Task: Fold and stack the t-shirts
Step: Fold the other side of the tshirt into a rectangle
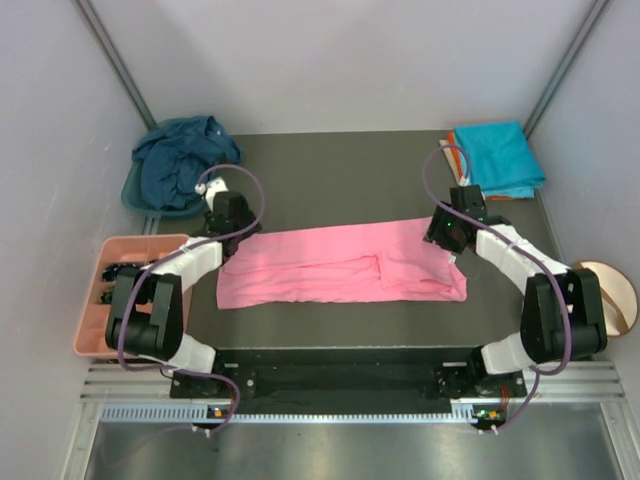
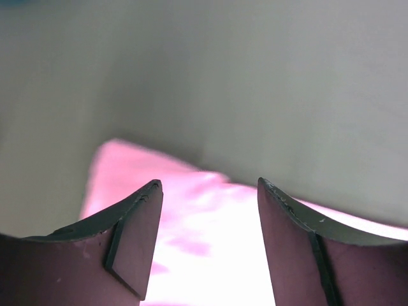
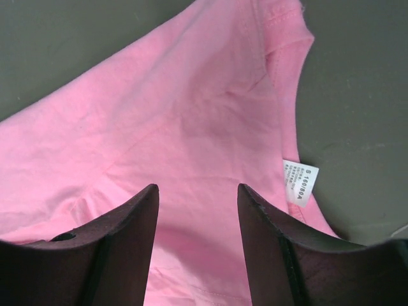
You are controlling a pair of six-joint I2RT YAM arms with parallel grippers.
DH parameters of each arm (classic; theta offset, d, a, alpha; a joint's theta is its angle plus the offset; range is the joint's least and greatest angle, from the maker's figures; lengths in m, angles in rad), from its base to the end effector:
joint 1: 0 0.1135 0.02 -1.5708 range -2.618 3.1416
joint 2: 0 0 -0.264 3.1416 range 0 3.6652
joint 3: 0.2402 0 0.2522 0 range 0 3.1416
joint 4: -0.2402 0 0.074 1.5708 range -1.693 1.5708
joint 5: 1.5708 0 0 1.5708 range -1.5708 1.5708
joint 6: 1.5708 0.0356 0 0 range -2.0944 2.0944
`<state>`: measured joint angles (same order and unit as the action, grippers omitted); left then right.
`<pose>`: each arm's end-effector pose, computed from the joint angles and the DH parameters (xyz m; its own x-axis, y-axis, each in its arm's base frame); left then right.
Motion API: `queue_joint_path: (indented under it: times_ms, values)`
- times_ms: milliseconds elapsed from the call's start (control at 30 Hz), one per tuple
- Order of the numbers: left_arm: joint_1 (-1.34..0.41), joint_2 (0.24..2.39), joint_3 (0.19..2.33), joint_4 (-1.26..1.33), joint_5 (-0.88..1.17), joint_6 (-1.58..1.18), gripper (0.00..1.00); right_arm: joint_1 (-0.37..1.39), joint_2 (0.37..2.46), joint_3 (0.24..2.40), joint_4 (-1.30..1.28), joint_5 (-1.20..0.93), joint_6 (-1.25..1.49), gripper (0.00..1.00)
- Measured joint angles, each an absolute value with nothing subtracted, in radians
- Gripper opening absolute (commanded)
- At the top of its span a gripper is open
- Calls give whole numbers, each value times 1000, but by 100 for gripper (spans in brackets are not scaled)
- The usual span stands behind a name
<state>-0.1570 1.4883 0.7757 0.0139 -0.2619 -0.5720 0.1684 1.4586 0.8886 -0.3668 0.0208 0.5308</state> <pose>0.3035 -0.0387 0.1921 -0.5099 -0.4486 -0.7340 -0.3815 0.8827 -0.2744 0.2899 0.0485 0.2059 -0.7637 0.3836 -0.5193 0.2681 0.9202 0.2854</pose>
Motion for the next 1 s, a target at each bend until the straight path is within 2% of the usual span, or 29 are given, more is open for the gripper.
queue_joint_path:
  times_ms: [267, 433, 733, 1000]
  values:
    - [-317, 1588, 954, 90, -138, -437, 77, 168, 1288, 844, -405, 93, 559, 53]
    - [-371, 1797, 1174, 115, 52, -332, 99, 168, 1187, 843, -432, 107, 562, 53]
    - [-414, 2248, 1658, 22, 399, -200, 99, 168, 1086, 778, -481, 92, 570, 53]
    - [-447, 2324, 1759, -67, 553, -99, 99, 168, 1050, 759, -517, 84, 573, 53]
